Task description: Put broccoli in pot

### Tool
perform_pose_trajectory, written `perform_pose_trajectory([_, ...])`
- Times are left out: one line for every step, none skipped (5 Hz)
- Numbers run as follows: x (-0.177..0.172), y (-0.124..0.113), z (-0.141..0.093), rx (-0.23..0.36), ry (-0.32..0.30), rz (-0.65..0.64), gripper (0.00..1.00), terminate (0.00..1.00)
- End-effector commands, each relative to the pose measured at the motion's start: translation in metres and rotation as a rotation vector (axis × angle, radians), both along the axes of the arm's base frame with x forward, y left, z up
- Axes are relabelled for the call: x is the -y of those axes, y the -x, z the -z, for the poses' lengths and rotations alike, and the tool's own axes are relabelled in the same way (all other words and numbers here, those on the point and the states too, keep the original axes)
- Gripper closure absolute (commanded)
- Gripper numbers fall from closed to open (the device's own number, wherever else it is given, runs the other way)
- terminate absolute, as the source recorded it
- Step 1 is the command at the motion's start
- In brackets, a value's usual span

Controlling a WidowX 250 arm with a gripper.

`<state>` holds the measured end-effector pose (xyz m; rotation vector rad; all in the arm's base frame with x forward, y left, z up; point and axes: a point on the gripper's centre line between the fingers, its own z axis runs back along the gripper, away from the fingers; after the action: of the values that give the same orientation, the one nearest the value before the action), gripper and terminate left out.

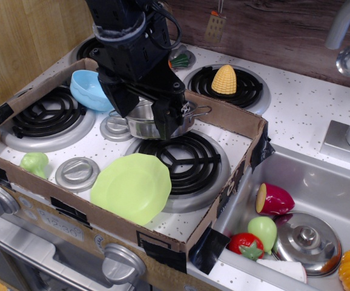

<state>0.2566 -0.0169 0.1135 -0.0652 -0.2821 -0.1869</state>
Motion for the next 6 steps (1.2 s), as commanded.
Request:
perform_pose_trajectory([0.0,0.0,0.0,0.0,0.0,0.0,0.0,0.0])
perform_pose_trajectory([-0.027,-0.003,-0.002,-0.048,0.047,-0.075,0.0,0.0])
perform_pose_trajectory([-0.052,-0.006,-0.002,-0.055,0.029,-0.086,0.0,0.0])
perform_pose_trajectory([-0.078,-0.007,-0.007,-0.046,0.028,-0.111,0.0,0.0])
perform_pose_trajectory([-0.109,-0.003,-0.001,-0.005,0.044,-0.121,0.0,0.0])
perform_pose_trajectory([-0.132,0.001,0.009,-0.044,0.064,-0.173,0.0,0.0])
